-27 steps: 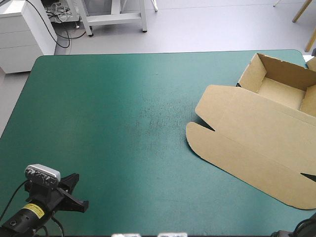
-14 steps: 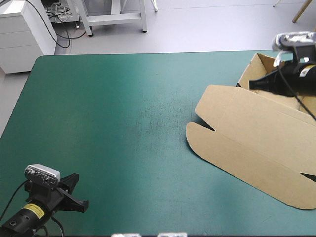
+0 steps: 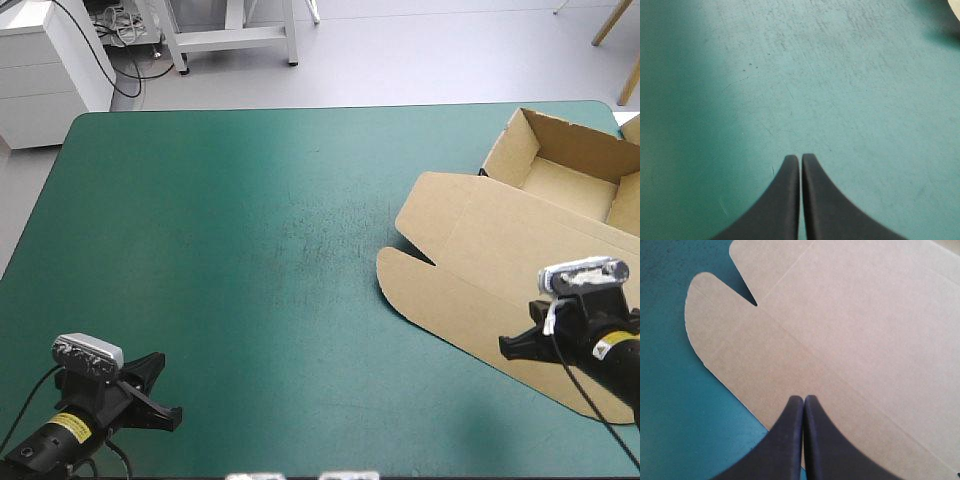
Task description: Fold the box
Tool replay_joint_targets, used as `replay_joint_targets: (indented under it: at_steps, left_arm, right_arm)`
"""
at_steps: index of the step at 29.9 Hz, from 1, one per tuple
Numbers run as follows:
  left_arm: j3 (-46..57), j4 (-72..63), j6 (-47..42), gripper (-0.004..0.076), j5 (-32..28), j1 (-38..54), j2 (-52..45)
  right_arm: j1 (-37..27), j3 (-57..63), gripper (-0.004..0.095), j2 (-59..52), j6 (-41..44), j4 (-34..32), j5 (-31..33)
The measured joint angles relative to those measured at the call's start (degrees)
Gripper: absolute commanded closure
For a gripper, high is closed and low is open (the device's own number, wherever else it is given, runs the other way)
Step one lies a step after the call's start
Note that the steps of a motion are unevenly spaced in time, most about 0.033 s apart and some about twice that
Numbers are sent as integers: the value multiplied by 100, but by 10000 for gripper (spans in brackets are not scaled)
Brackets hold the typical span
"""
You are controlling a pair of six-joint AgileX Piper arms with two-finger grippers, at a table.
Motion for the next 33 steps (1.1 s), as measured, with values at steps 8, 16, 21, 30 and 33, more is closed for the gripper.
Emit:
replay_joint_targets:
  at_steps: [8,16,21,30,33]
  left_arm:
    - [0,0,0,731,0,0,0]
    - [0,-2,0,731,0,0,0]
    - [0,-2,70,731,0,0,0]
    - [0,-7,89,731,0,0,0]
    - [0,-7,89,731,0,0,0]
  right_arm:
    - [0,1643,928,-1091,-5,0,-666]
    - [1,2030,928,-1309,1,5,-1103]
    - [5,2034,928,-1309,1,11,-1145]
    - [5,2034,928,-1309,1,16,-1152]
    - [5,2034,928,-1309,1,16,-1158]
